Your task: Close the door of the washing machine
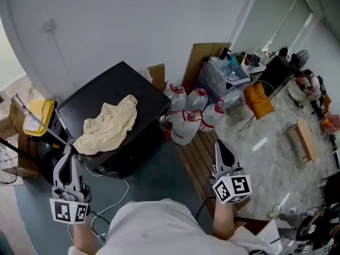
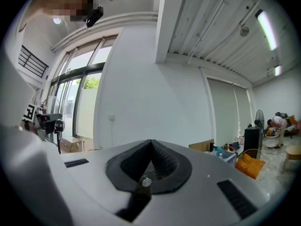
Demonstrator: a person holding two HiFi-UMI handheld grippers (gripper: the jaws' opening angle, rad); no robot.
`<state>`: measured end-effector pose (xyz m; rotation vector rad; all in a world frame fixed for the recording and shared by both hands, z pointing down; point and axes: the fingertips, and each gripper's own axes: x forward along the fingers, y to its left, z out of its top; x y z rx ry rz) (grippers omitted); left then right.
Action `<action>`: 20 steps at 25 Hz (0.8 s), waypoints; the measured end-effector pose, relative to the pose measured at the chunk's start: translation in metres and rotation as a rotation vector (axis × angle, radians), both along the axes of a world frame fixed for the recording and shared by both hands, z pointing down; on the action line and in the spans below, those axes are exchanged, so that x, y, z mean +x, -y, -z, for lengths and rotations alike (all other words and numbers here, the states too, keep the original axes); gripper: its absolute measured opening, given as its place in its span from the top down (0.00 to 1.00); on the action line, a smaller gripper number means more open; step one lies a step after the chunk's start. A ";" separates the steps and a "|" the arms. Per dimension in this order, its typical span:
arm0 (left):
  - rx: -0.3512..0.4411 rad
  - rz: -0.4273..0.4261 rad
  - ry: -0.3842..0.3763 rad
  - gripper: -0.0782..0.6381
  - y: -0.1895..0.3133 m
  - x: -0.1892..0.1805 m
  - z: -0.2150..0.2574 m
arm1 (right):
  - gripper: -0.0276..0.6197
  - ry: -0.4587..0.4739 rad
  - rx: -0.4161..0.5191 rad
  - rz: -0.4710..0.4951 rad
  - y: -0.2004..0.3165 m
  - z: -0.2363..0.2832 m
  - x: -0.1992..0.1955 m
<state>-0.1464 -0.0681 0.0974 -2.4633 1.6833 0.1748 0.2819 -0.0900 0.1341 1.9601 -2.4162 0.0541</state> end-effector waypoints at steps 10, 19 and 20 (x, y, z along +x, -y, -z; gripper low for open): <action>-0.004 -0.046 -0.013 0.88 -0.003 0.017 -0.001 | 0.96 -0.002 0.021 0.006 -0.004 0.003 -0.011; -0.040 -0.079 -0.021 0.88 -0.014 0.015 -0.013 | 0.96 0.003 -0.003 0.003 -0.020 -0.009 -0.023; -0.038 -0.081 -0.021 0.88 -0.016 0.015 -0.013 | 0.96 0.004 -0.007 0.001 -0.022 -0.011 -0.025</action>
